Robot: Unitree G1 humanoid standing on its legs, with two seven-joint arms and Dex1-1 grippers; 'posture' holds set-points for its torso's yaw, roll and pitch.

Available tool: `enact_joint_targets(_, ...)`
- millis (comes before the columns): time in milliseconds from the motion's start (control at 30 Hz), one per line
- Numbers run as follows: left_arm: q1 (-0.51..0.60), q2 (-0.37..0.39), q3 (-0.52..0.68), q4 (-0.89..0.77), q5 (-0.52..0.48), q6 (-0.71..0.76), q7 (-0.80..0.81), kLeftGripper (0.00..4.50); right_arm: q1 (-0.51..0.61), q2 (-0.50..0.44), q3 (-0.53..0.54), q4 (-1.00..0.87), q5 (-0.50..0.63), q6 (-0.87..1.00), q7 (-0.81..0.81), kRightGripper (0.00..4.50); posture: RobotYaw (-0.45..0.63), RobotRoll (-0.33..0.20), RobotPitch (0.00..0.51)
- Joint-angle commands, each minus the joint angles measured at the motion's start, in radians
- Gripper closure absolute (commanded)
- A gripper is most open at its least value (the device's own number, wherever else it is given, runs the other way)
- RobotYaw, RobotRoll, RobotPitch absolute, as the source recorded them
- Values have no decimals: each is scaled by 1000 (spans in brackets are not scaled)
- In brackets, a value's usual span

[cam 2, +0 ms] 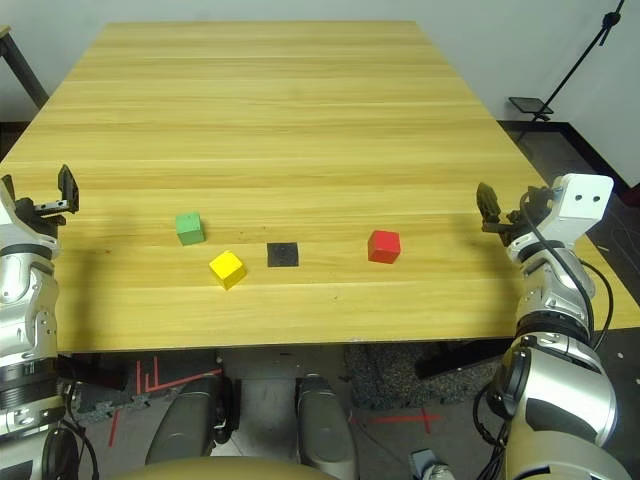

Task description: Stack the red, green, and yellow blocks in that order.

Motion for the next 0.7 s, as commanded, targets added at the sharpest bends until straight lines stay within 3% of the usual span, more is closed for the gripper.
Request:
enact_joint_targets(33,18,1,-3,13,8,19,6,22,-5,2,-11,21,8,7,-9,0,77,-110,75)
enact_joint_targets(167,-16,26,-7,-27,-38,76,-35,22,-27,-19,0,10,5,37,30,0,74,-100,78)
enact_joint_targets(300,-143,117,-60,-102,-207,270,-235,22,-64,-57,103,-113,-6,185,351,0,81,-117,76)
enact_joint_targets(400,-189,189,-100,-113,-274,352,-375,22,-23,-76,198,-281,-11,303,540,0,93,-132,69)
enact_joint_targets(500,-203,275,-170,-109,-280,388,-520,22,21,-109,291,-425,-18,397,702,0,99,-142,63)
enact_joint_targets(700,-196,337,-289,-113,-268,391,-708,22,26,-162,413,-525,-61,452,870,0,91,-148,64)
